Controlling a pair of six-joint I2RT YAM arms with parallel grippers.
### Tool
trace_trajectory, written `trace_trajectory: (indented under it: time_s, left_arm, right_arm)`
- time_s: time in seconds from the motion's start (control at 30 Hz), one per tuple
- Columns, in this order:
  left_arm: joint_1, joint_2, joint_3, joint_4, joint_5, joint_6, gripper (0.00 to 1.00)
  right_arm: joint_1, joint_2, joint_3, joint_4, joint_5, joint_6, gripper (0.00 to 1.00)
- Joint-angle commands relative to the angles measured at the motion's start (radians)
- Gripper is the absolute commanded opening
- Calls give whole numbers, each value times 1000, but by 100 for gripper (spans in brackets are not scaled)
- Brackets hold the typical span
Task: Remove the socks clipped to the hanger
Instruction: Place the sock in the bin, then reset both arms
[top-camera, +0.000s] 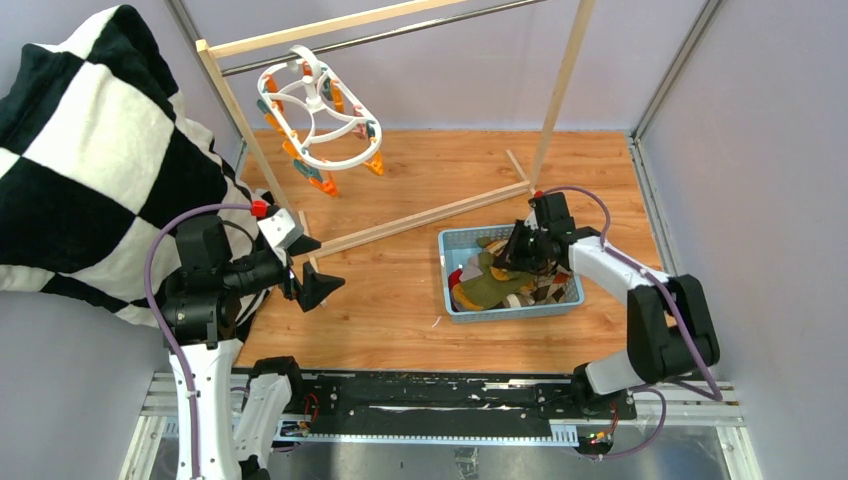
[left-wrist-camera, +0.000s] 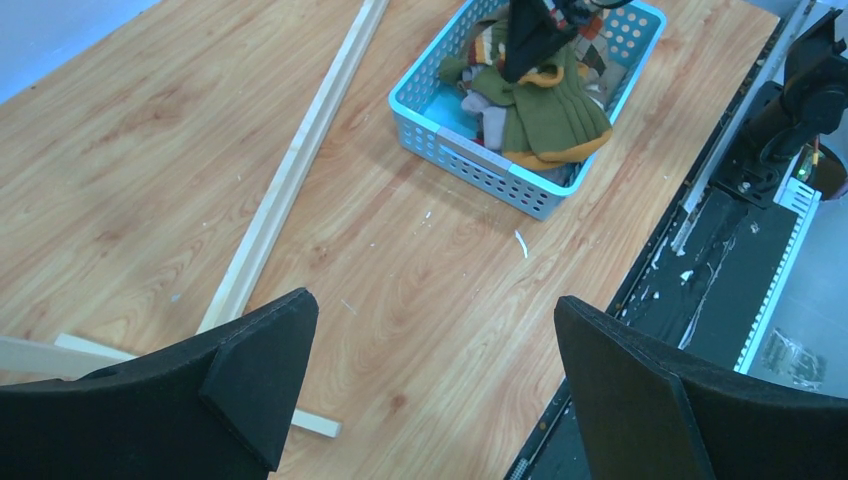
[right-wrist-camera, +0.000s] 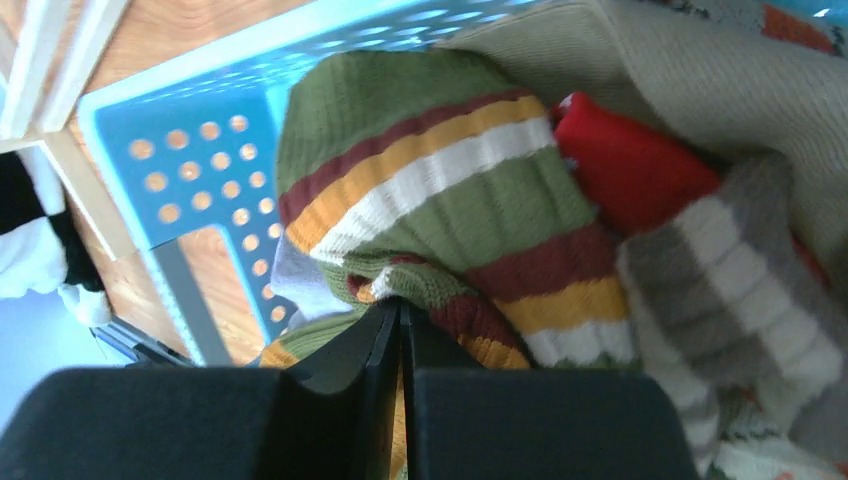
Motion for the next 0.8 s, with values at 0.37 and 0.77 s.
trace_trajectory:
  time_s: [0.37,0.77]
  left_arm:
    - [-4,32,-8,1,-44,-19,100]
    - [-5,62,-4,0,-95,-45,100]
  right_arm:
    - [96,-204,89,-19,187,-75,44]
    - [98,-255,-138,-112,-212,-112,47]
